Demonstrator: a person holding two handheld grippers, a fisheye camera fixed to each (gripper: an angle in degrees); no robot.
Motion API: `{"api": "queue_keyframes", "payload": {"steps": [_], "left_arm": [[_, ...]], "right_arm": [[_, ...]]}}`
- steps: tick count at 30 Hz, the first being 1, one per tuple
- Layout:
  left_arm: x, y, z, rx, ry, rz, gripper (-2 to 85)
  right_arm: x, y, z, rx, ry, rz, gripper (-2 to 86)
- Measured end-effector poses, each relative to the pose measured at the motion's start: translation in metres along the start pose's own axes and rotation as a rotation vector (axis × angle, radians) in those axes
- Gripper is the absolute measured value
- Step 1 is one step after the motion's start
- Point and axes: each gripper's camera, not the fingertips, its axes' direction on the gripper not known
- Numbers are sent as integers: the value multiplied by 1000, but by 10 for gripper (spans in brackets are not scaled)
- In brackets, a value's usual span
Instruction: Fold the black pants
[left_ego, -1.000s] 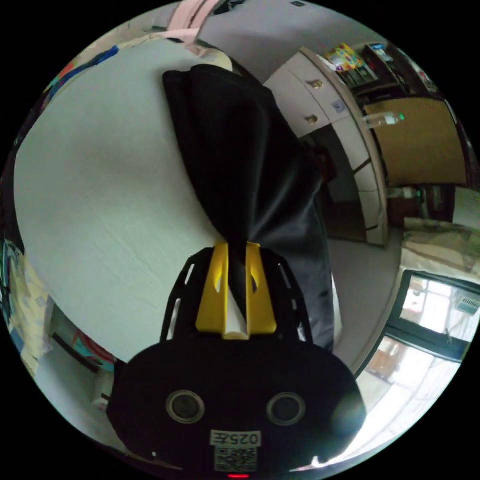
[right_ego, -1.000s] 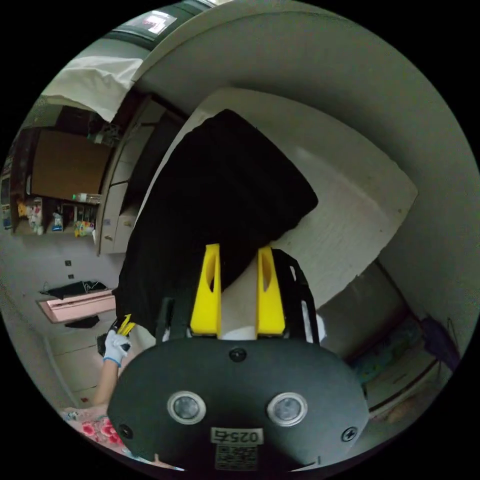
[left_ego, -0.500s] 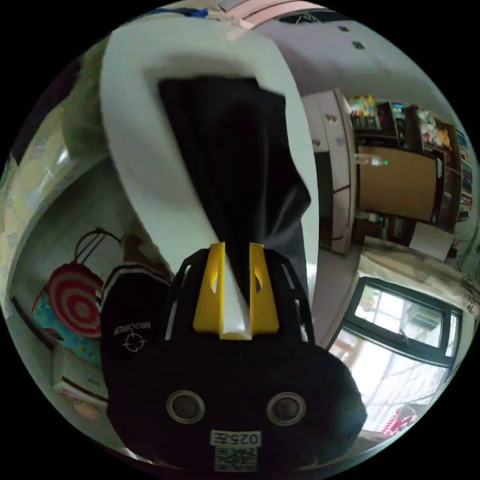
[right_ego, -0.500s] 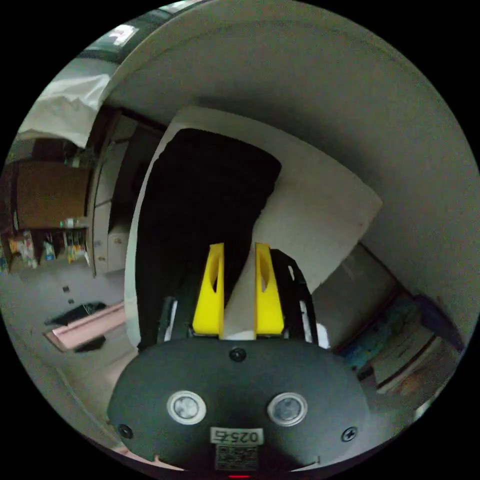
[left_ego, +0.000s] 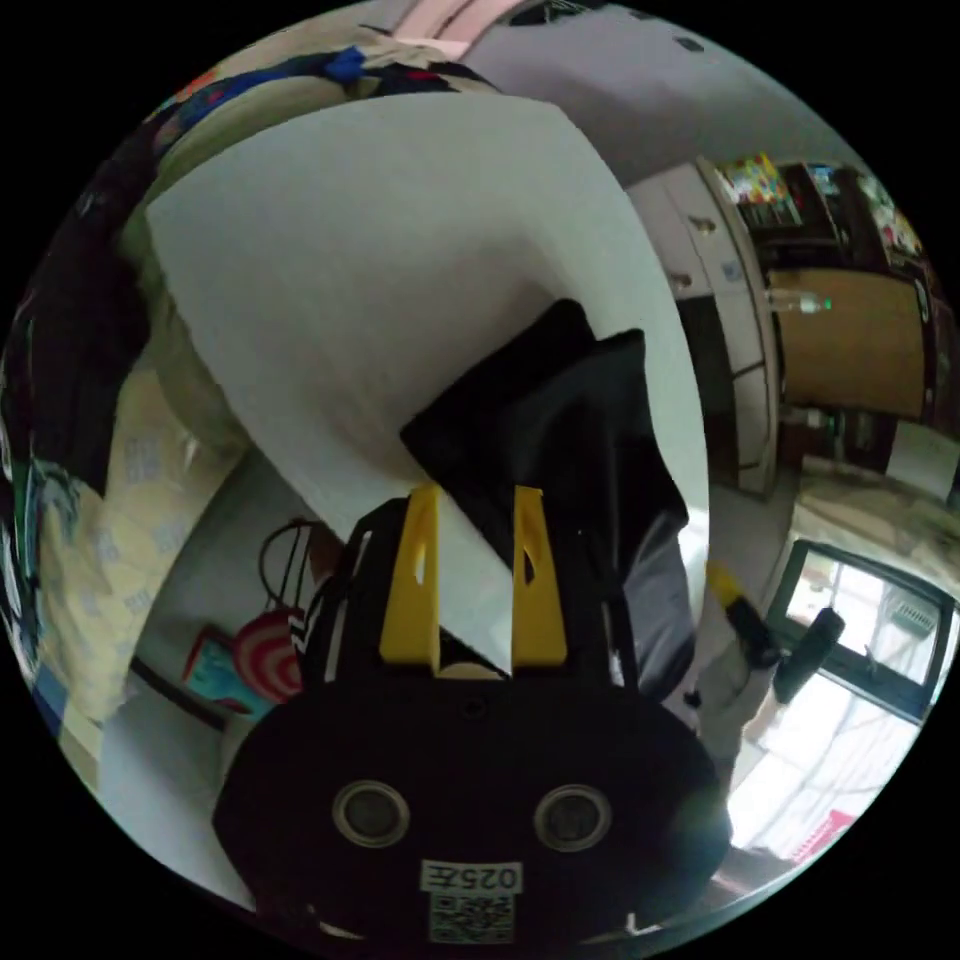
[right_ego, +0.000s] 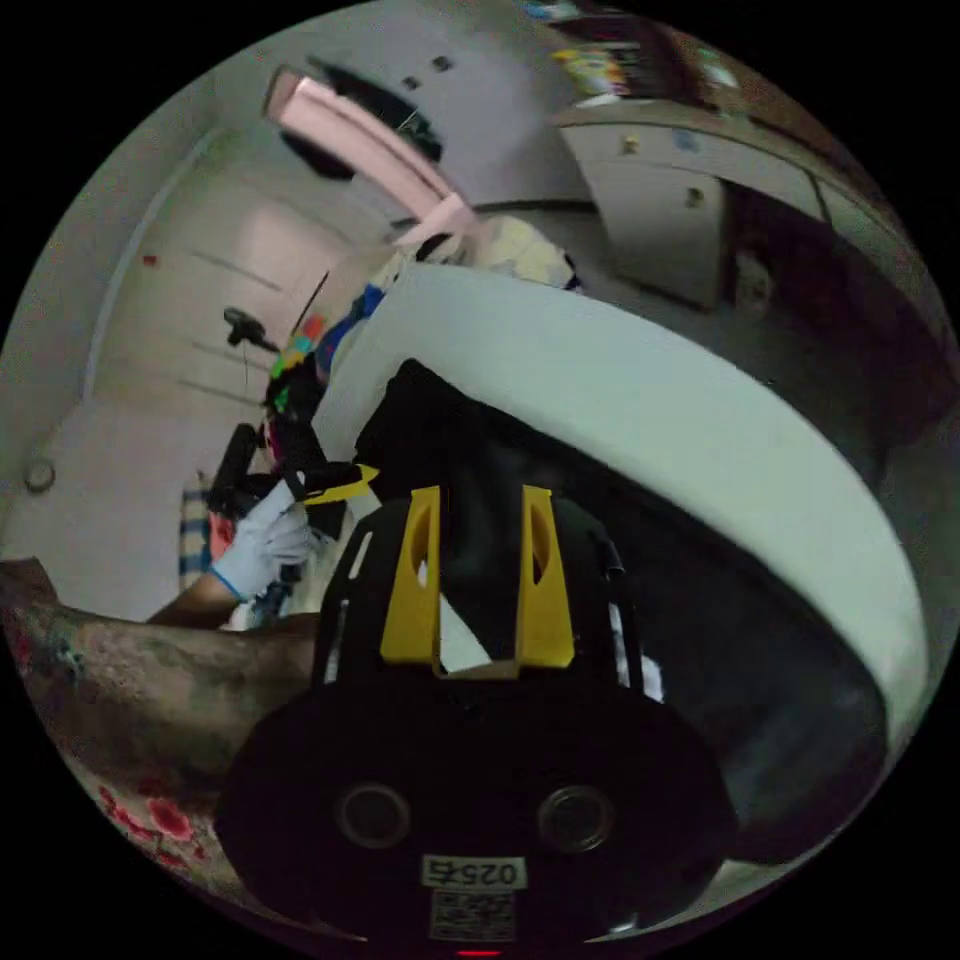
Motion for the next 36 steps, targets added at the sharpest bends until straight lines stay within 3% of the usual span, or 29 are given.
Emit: {"api": "queue_keyframes", "payload": {"steps": [6,11,16,19,23,27,30,32,36], "left_arm": [[-19,-42,-8,-164,13,56,28],[-36,-61,-16,-231,89,88,2],[-48,-61,-37,-294,108,139,-7],[-55,-50,-67,-241,114,260,39],[-29,-25,-108,-42,-61,704,86],[-6,-25,-93,-119,-58,956,103],[0,-32,-71,-184,-107,1019,87],[-7,-36,-67,-245,-84,1005,9],[-45,-38,-94,-319,150,860,-4]], "right_arm": [[-52,-115,158,-323,48,-186,101],[-63,-125,235,-461,158,-261,68],[-91,-87,242,-351,242,-410,27],[-110,-52,240,-249,293,-458,25],[-119,-16,253,-176,327,-468,21],[-115,2,257,-145,277,-427,19],[-109,10,254,-135,242,-415,17],[-101,10,255,-133,220,-396,16],[-78,1,289,-161,236,-335,18]]}}
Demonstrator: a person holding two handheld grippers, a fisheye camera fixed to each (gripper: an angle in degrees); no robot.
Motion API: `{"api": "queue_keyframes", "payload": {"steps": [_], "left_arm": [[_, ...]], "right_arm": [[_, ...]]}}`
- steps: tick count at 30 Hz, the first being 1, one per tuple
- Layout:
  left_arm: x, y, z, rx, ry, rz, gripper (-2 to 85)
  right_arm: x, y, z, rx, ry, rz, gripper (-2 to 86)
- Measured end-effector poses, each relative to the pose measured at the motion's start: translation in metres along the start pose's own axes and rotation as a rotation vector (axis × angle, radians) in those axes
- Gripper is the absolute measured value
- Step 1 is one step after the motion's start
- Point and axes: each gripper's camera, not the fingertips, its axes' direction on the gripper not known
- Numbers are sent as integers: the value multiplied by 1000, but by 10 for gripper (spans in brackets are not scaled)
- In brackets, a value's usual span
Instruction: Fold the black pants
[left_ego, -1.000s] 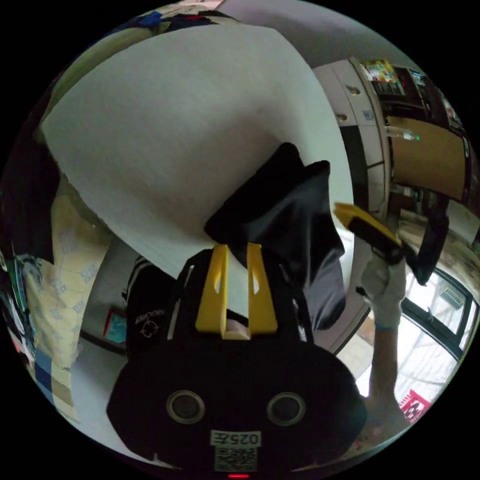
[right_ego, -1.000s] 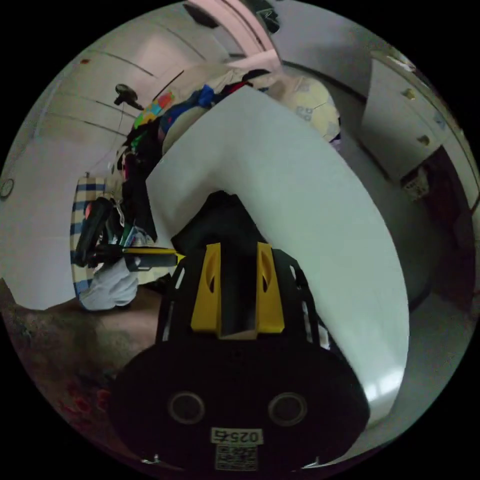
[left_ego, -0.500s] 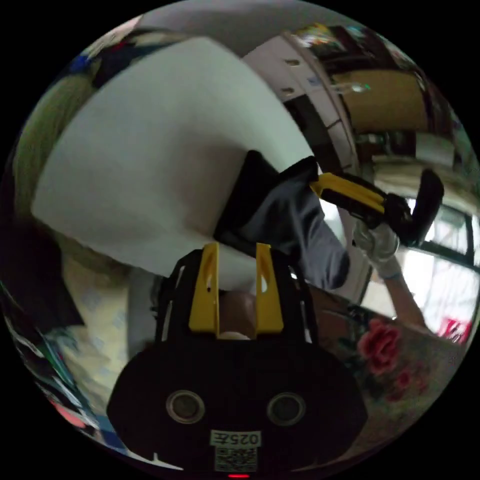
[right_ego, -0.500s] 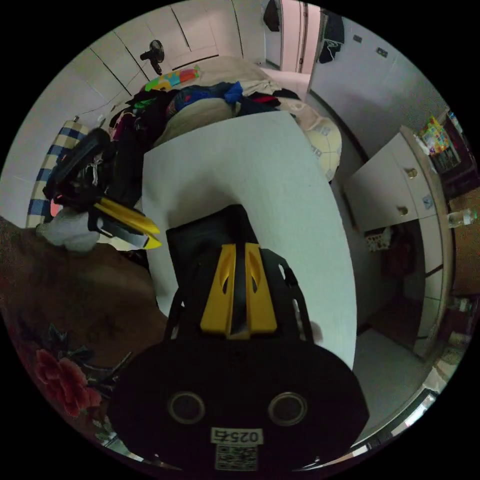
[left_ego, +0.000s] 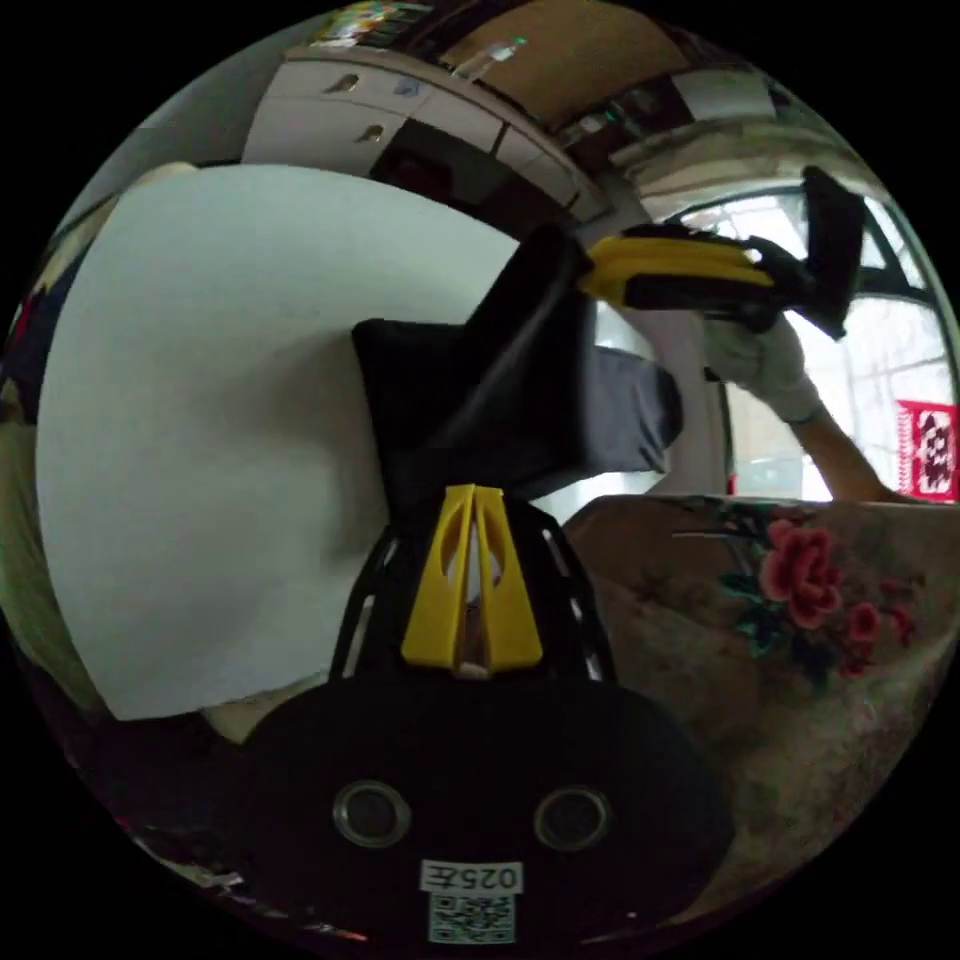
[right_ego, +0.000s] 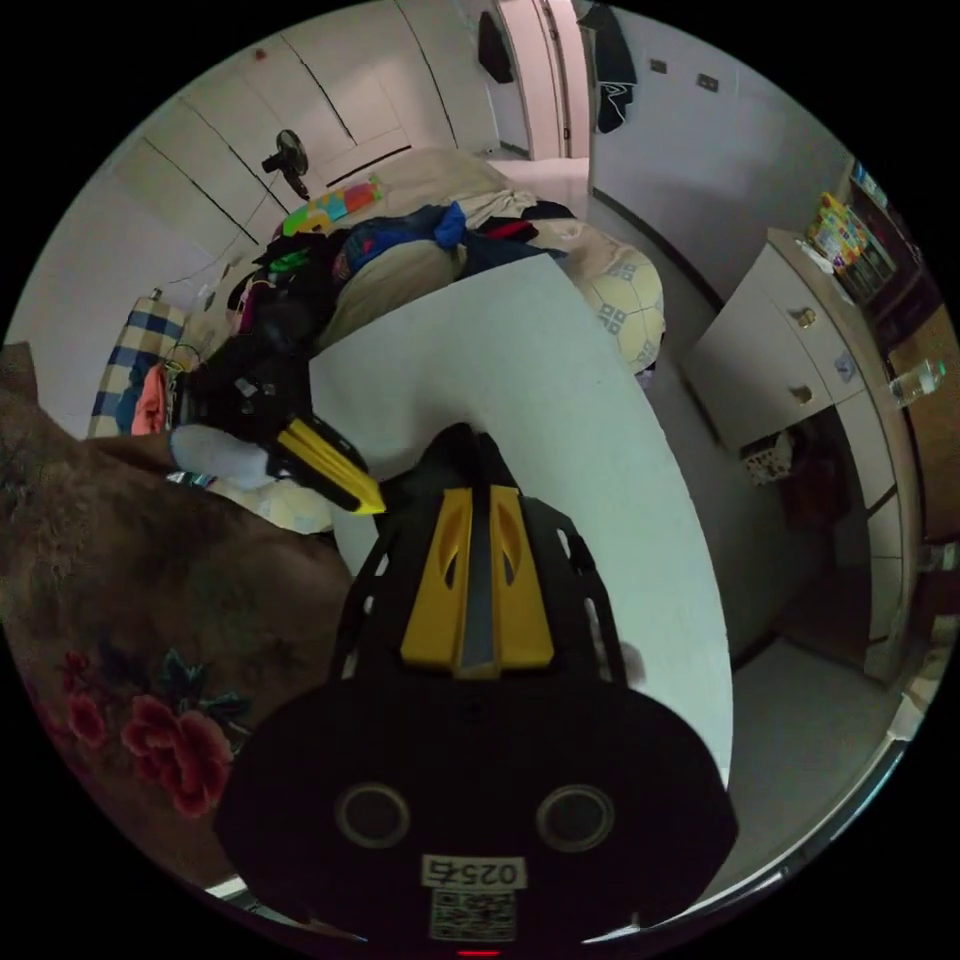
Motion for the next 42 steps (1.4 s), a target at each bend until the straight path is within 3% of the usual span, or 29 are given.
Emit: {"api": "queue_keyframes", "payload": {"steps": [5,6,9,11,17,23,29,33,37,39,42], "left_arm": [[-12,48,-30,134,-75,-105,9],[-12,54,-38,182,-100,-95,58],[-7,52,-44,263,-7,59,157],[-1,41,-36,240,56,156,175],[45,24,5,130,15,480,160],[62,35,20,117,-51,531,68],[75,82,-13,295,-243,600,181],[98,77,3,225,-375,780,177],[74,42,41,68,-416,681,142],[55,29,60,1,-345,614,105],[49,28,68,-3,-258,594,30]], "right_arm": [[-7,-10,69,-85,-10,-19,18],[-18,-10,78,-103,37,-70,17],[-43,6,74,-101,92,-202,13],[-50,23,61,-71,111,-234,12],[-39,70,10,23,23,-224,7],[-17,85,1,13,-100,-228,1],[-16,94,-18,85,-191,-265,-9],[-13,91,4,76,-29,-264,-5],[18,87,51,49,-20,-127,33],[44,75,86,-30,-126,-73,118],[64,54,125,-124,-165,-52,162]]}}
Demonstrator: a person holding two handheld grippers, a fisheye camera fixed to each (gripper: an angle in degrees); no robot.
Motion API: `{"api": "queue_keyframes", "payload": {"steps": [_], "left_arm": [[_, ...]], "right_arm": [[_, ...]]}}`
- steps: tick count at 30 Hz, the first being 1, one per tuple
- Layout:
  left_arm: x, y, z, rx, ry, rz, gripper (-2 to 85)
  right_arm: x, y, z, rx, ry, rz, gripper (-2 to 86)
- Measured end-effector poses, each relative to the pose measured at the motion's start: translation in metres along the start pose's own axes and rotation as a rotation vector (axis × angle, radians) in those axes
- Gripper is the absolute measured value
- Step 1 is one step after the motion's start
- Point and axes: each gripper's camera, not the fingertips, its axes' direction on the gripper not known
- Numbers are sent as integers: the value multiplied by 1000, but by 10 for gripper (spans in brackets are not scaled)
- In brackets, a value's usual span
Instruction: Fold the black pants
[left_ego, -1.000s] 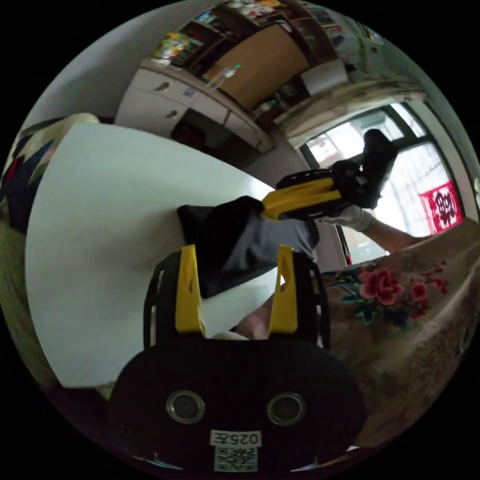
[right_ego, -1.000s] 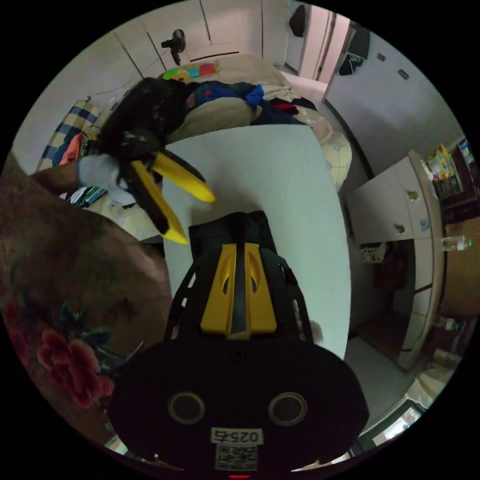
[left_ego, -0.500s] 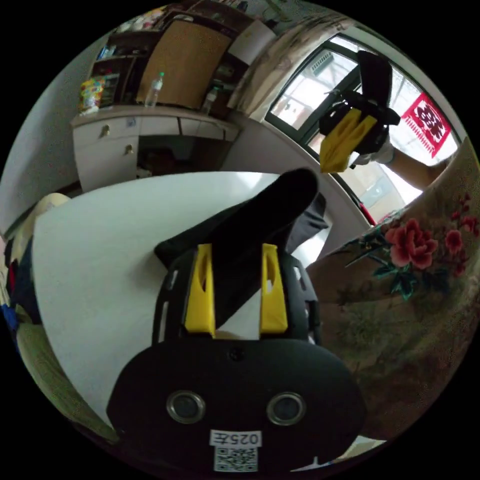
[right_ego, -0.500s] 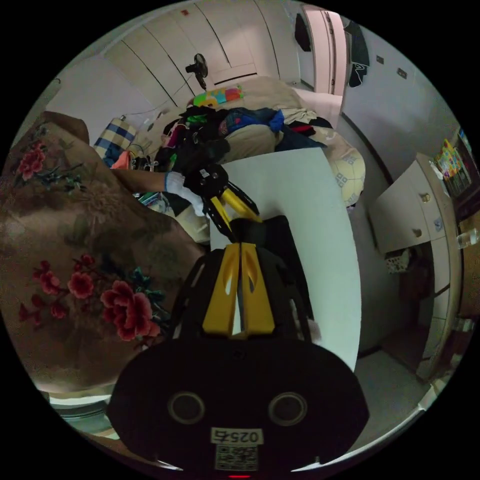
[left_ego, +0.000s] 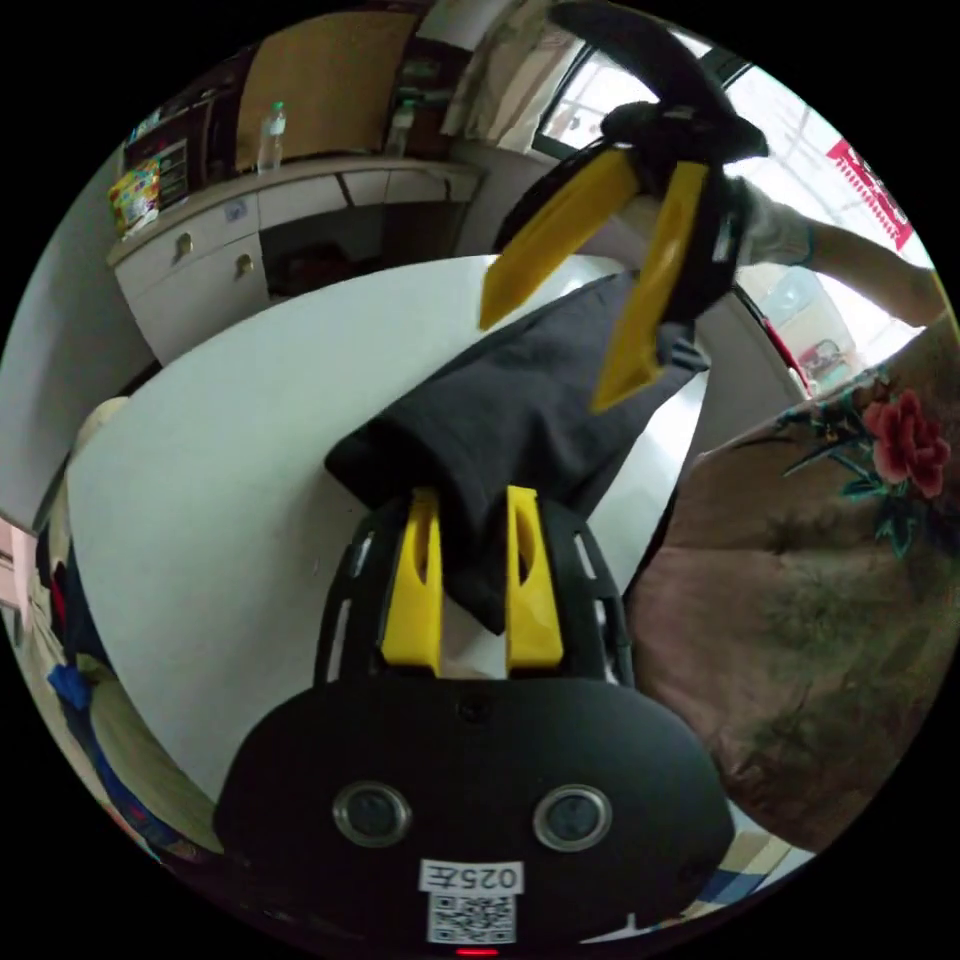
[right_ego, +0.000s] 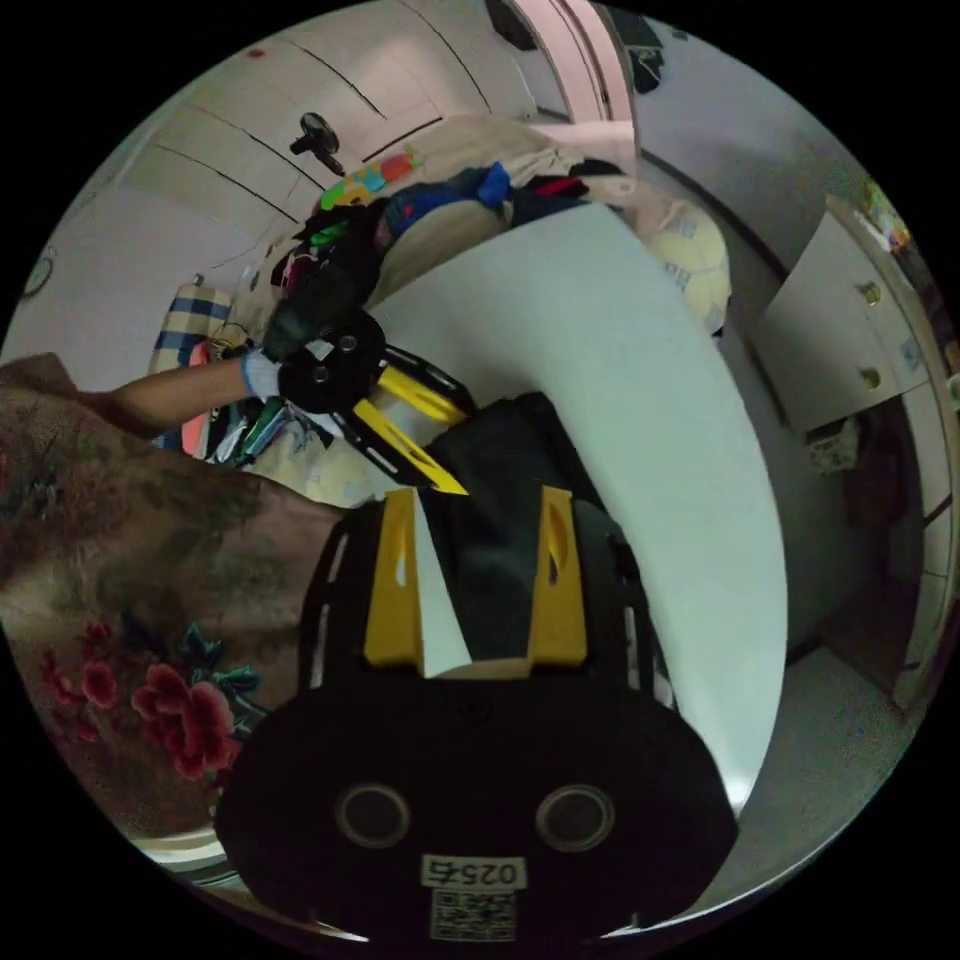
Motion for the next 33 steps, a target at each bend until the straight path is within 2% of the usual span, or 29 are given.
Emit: {"api": "queue_keyframes", "payload": {"steps": [4,7,11,15,19,24,26,28,29,33], "left_arm": [[12,2,-10,51,18,8,-8],[25,0,-11,24,1,58,-12],[23,-8,-4,-21,-35,34,-10],[-6,-6,13,-42,48,-62,23],[-40,-8,22,14,107,-123,-7],[-98,-37,-6,-135,466,-435,-13],[-103,-43,-28,-74,452,-489,-13],[-109,-49,-29,-99,357,-525,-12],[-116,-52,-17,-131,306,-541,-12],[-149,-44,38,-162,319,-648,-12]], "right_arm": [[12,-28,25,-91,46,-48,164],[11,-46,44,-210,-41,-146,151],[8,-56,53,-319,-93,-224,18],[-2,-40,20,-243,-82,-227,2],[-3,-23,-3,-159,-68,-167,0],[-32,-25,-9,-96,170,-146,7],[-45,-29,-7,-78,249,-167,13],[-51,-32,1,-69,309,-165,24],[-48,-34,8,-54,328,-122,31],[-22,-30,42,-67,287,52,42]]}}
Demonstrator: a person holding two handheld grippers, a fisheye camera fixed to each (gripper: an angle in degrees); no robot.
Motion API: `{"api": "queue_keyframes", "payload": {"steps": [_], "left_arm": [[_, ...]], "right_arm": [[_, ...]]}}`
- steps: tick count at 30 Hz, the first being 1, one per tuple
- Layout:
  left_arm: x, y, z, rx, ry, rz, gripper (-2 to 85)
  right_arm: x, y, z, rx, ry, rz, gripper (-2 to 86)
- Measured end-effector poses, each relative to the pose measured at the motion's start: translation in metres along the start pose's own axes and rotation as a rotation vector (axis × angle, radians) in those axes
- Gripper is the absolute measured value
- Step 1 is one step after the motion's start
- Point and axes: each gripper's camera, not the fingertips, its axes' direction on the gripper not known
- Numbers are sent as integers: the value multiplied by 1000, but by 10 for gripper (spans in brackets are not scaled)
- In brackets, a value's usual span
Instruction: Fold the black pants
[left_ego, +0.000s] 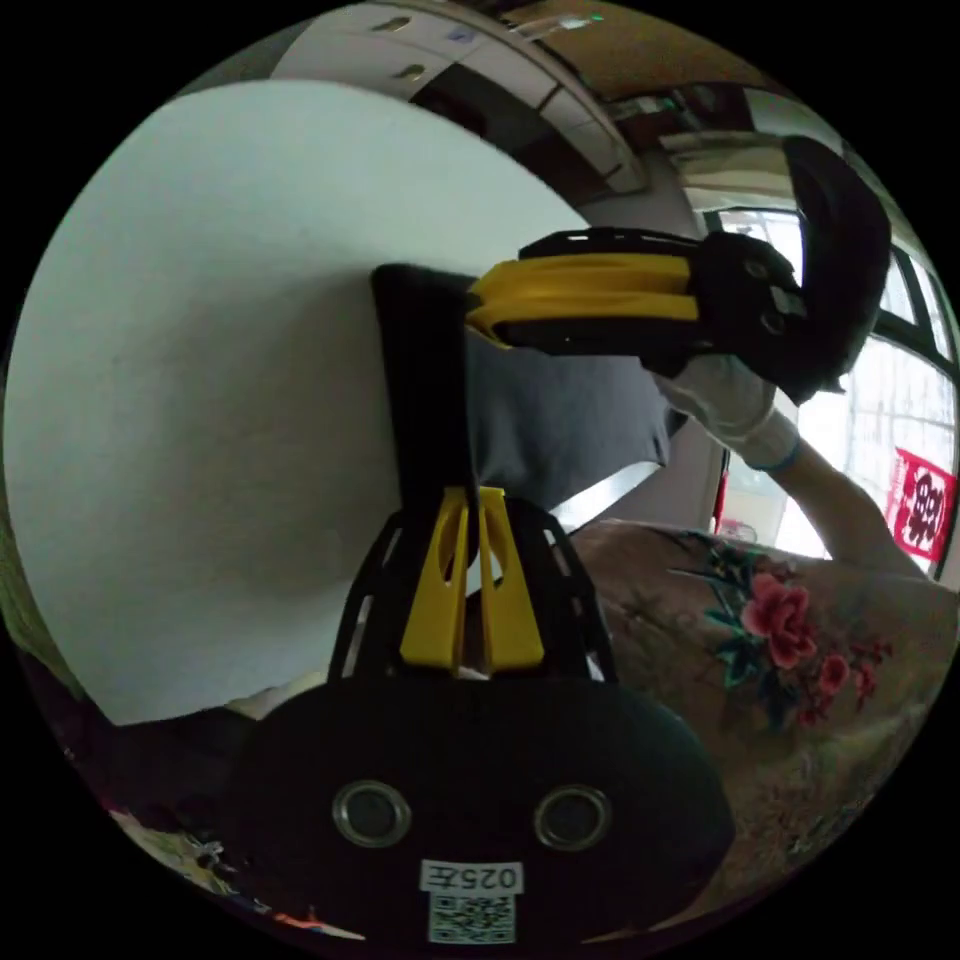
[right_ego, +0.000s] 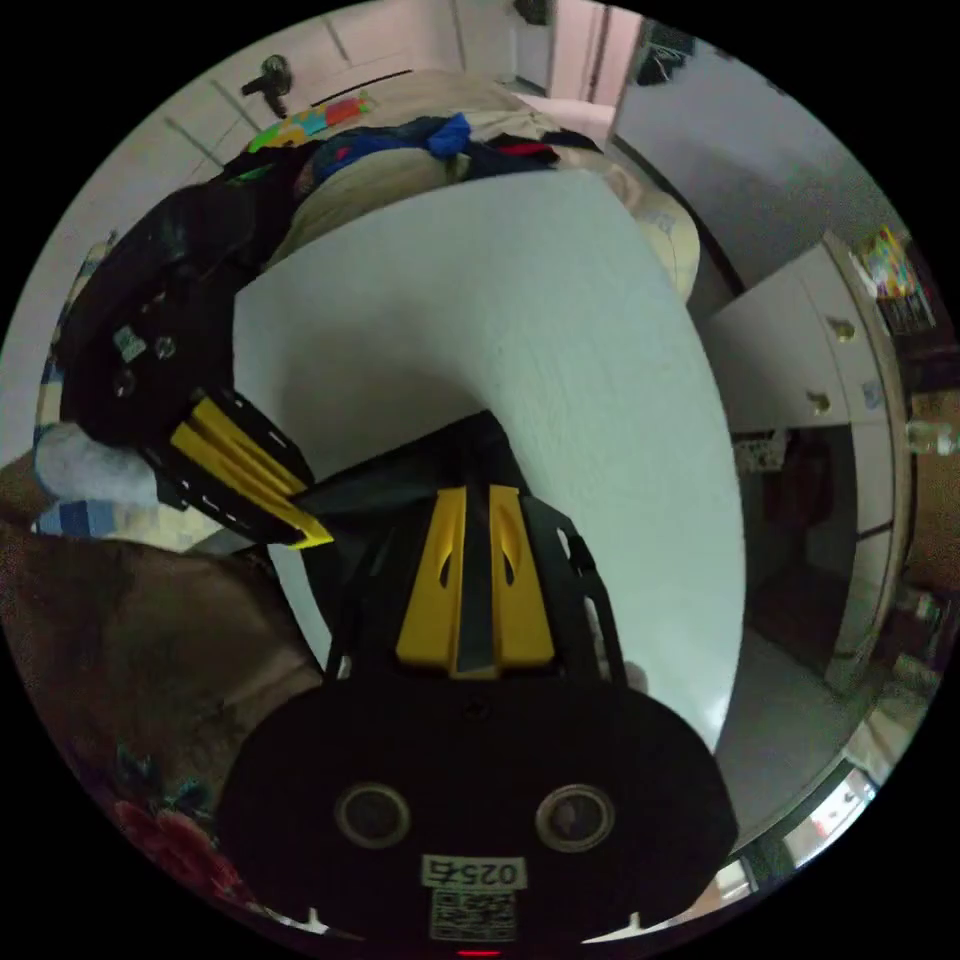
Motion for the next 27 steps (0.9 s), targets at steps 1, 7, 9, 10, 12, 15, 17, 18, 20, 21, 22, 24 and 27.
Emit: {"api": "queue_keyframes", "payload": {"steps": [1,7,9,10,12,15,17,18,20,21,22,24,27], "left_arm": [[-3,-1,0,19,16,-1,-13],[-3,-4,-29,137,114,-57,-13],[4,-12,-37,145,130,-46,-13],[6,-14,-38,151,119,-38,-13],[3,-26,-34,138,40,-39,-13],[-22,-41,-14,107,2,-81,-11],[-39,-48,1,96,-2,-102,-10],[-49,-51,9,87,-9,-112,-8],[-59,-49,11,112,19,-118,1],[-61,-44,6,137,16,-118,23],[-62,-40,3,152,6,-119,34],[-65,-23,-8,203,-37,-150,111],[-71,-16,-1,164,-140,-148,157]], "right_arm": [[2,2,2,4,-5,23,42],[4,21,-42,107,14,137,5],[4,35,-68,146,34,176,-2],[5,39,-74,161,48,184,-3],[11,45,-88,196,63,193,-4],[31,34,-73,154,-14,198,-2],[43,27,-56,105,-49,218,2],[50,25,-48,84,-75,236,7],[64,29,-54,103,-117,278,22],[74,34,-62,112,-127,323,39],[78,38,-67,118,-124,344,50],[91,60,-93,179,-179,426,90],[100,85,-117,229,-356,585,119]]}}
